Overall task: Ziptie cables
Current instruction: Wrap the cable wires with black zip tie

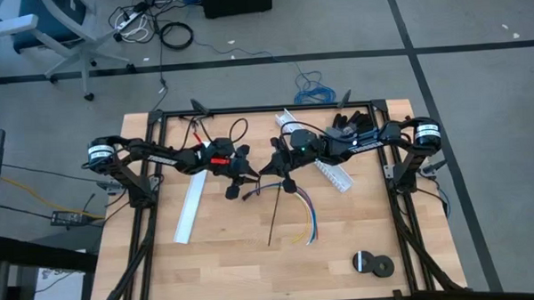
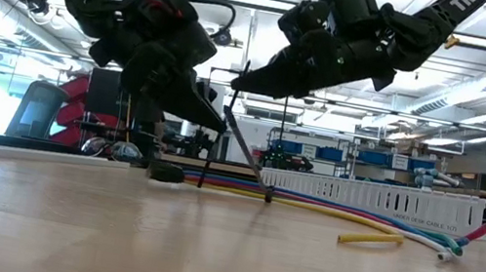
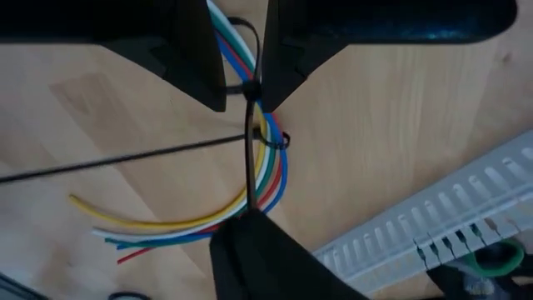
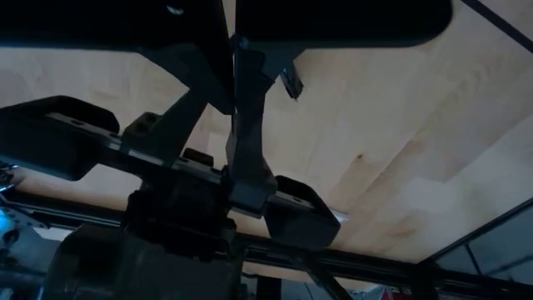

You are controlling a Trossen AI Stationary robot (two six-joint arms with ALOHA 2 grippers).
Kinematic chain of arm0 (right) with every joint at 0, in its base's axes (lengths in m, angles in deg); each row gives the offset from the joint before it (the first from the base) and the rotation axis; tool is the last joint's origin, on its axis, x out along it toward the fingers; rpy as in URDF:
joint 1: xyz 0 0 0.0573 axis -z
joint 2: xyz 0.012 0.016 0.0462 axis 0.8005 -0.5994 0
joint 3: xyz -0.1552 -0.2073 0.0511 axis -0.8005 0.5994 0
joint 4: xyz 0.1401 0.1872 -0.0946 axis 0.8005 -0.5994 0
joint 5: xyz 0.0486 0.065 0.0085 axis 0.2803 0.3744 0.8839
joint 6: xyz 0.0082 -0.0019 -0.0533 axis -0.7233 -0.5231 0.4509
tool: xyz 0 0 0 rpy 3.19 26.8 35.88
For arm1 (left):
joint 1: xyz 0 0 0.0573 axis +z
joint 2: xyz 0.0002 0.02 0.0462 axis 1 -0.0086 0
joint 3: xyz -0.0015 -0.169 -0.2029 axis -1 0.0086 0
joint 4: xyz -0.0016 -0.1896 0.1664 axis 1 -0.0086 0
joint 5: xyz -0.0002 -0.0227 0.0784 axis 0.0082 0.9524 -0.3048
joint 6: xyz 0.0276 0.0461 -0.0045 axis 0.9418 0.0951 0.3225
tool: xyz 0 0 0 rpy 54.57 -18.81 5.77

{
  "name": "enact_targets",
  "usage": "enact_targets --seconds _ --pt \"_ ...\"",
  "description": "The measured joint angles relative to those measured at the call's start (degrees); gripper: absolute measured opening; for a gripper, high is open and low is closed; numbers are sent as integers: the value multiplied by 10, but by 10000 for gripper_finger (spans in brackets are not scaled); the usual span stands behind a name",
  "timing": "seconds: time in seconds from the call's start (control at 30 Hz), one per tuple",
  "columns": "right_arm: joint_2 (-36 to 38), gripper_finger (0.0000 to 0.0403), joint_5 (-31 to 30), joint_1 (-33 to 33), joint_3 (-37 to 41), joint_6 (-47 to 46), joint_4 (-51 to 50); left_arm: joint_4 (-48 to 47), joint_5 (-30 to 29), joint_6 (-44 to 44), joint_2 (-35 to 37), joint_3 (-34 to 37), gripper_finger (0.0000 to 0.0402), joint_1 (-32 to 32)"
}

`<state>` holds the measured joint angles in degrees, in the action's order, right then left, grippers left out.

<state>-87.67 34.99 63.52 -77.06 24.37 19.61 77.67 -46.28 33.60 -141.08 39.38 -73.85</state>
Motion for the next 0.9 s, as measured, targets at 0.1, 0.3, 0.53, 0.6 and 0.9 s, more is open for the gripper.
enact_targets --seconds 0.1,0.3,0.53,0.6,0.9 --pt "0 0 1 0 0 0 3 6 2 0 0 0 88 0" --pt "0 0 1 0 0 0 6 1 21 -9 0 0 87 0" --pt "0 0 12 -1 0 0 27 -7 34 -9 0 -1 54 0" --pt "0 0 12 -1 0 -1 27 -7 34 -9 0 -1 35 0" --pt "0 0 10 -1 0 -11 26 -8 34 -10 0 -1 4 0"
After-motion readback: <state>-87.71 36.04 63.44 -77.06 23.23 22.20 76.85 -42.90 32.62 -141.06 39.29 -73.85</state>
